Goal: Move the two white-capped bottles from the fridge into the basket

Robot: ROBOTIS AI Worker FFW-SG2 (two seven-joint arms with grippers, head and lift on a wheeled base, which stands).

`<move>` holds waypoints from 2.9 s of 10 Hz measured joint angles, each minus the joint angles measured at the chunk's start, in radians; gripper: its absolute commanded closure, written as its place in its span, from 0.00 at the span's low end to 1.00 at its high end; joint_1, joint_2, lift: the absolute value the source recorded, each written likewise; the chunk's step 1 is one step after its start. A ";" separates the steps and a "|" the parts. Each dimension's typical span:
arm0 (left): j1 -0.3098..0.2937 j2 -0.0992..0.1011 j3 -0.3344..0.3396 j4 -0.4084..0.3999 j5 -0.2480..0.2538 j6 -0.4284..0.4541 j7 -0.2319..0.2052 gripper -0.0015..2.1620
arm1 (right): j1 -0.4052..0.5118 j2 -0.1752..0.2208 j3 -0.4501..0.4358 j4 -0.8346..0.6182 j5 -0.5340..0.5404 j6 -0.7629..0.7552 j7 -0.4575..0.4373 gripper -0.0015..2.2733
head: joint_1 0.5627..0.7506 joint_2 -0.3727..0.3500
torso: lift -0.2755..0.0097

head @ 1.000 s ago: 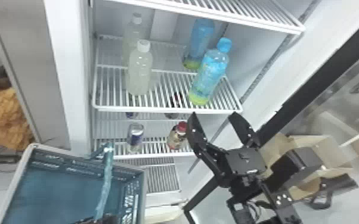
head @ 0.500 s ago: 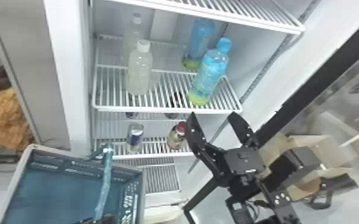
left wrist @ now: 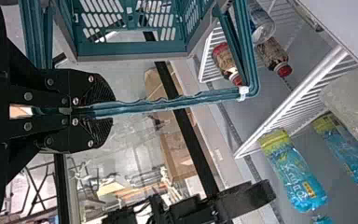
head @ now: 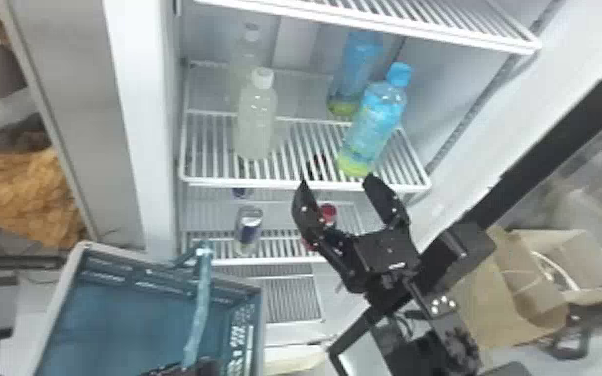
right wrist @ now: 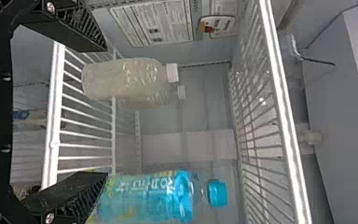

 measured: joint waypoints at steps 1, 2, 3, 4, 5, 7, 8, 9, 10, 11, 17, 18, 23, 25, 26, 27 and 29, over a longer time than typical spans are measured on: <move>0.000 0.000 0.000 0.000 0.000 -0.001 0.000 0.56 | -0.036 0.000 0.009 0.033 0.004 0.000 0.002 0.04 | 0.70 0.16 | 0.97; -0.001 0.000 -0.001 0.000 0.000 -0.002 0.000 0.56 | -0.072 -0.001 0.017 0.069 0.007 0.000 0.011 0.04 | 0.70 0.17 | 0.97; -0.003 0.000 -0.002 0.000 0.000 -0.002 0.000 0.56 | -0.109 -0.002 0.025 0.103 0.010 0.000 0.021 0.04 | 0.70 0.19 | 0.97; -0.004 0.000 -0.003 0.000 0.000 -0.002 0.000 0.56 | -0.143 -0.004 0.036 0.133 0.011 0.000 0.024 0.04 | 0.70 0.20 | 0.97; -0.005 0.000 -0.004 0.000 0.000 -0.002 0.000 0.56 | -0.174 -0.007 0.050 0.163 0.012 0.000 0.027 0.04 | 0.70 0.22 | 0.97; -0.007 0.000 -0.005 0.000 0.000 -0.003 0.000 0.56 | -0.237 -0.013 0.078 0.220 0.012 0.001 0.037 0.04 | 0.70 0.25 | 0.97; -0.009 0.000 -0.006 0.000 0.001 -0.004 0.000 0.56 | -0.273 -0.013 0.087 0.250 0.012 0.002 0.039 0.04 | 0.70 0.26 | 0.97; -0.010 0.000 -0.007 0.000 0.002 -0.004 0.000 0.56 | -0.311 -0.013 0.096 0.279 0.012 0.004 0.048 0.04 | 0.70 0.28 | 0.97; -0.012 0.000 -0.008 0.000 0.002 -0.005 0.000 0.56 | -0.347 -0.013 0.106 0.301 0.014 0.009 0.057 0.04 | 0.70 0.29 | 0.97; -0.012 0.000 -0.009 0.000 0.002 -0.006 0.000 0.56 | -0.381 -0.011 0.114 0.325 0.016 0.014 0.073 0.04 | 0.70 0.31 | 0.97; -0.017 0.005 -0.017 0.002 0.002 -0.007 0.000 0.56 | -0.539 -0.005 0.150 0.479 0.032 0.027 0.113 0.05 | 0.70 0.35 | 0.97; -0.017 0.006 -0.018 0.002 0.002 -0.007 0.000 0.56 | -0.557 -0.005 0.158 0.498 0.033 0.027 0.115 0.09 | 0.70 0.36 | 0.97; -0.017 0.008 -0.017 0.002 0.002 -0.007 0.000 0.56 | -0.554 -0.006 0.145 0.471 0.053 0.027 0.115 0.40 | 0.70 0.35 | 0.97; -0.016 0.008 -0.017 0.002 0.003 -0.008 0.000 0.56 | -0.540 -0.006 0.126 0.445 0.063 0.021 0.115 0.40 | 0.70 0.33 | 0.97; -0.015 0.008 -0.017 0.002 0.004 -0.011 0.000 0.56 | -0.526 -0.007 0.117 0.421 0.064 0.020 0.115 0.40 | 0.70 0.32 | 0.97; -0.015 0.007 -0.016 0.002 0.006 -0.012 0.000 0.56 | -0.506 -0.008 0.108 0.387 0.065 0.020 0.115 0.40 | 0.70 0.32 | 0.97; -0.015 0.005 -0.013 0.002 0.007 -0.014 0.000 0.56 | -0.454 -0.013 0.090 0.314 0.061 0.036 0.115 0.40 | 0.70 0.31 | 0.97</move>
